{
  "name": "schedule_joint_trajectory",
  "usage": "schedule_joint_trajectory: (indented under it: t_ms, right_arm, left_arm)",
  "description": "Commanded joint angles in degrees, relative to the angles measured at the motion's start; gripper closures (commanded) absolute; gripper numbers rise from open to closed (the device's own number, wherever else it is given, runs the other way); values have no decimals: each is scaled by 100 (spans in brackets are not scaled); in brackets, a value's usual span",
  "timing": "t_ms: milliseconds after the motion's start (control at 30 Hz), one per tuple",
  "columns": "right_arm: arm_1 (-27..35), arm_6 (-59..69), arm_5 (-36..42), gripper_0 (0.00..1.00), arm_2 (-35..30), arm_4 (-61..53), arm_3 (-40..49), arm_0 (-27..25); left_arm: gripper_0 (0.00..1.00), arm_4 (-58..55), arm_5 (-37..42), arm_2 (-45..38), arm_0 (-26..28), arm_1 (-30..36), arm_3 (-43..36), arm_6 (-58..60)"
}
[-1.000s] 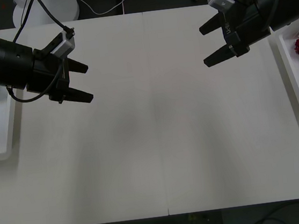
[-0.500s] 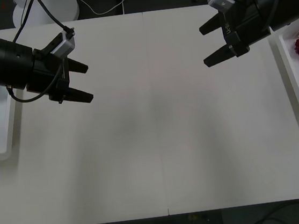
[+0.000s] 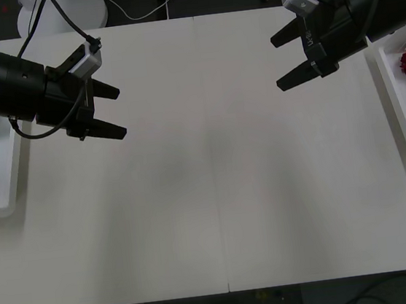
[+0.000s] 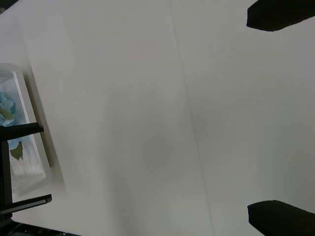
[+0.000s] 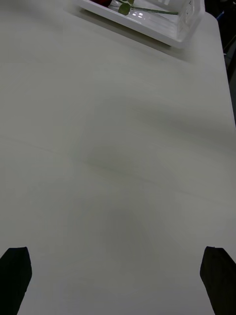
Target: Put the red flowers into the right box and the blue flowers into the left box
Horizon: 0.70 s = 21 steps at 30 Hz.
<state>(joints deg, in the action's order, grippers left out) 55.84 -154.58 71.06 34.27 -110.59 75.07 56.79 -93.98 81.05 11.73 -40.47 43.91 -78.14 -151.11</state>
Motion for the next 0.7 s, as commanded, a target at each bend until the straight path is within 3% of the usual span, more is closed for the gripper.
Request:
schedule_joint_trajectory:
  t_ms: [33,700]
  right_arm:
    - [146,-42,-40,0,-43,-77,113,-10]
    - [146,-42,-40,0,-43,-77,113,-10]
  left_arm:
    - [0,-85,52,-101,-303,-58,-140,-389]
    - [0,-85,52,-101,-303,-58,-140,-389]
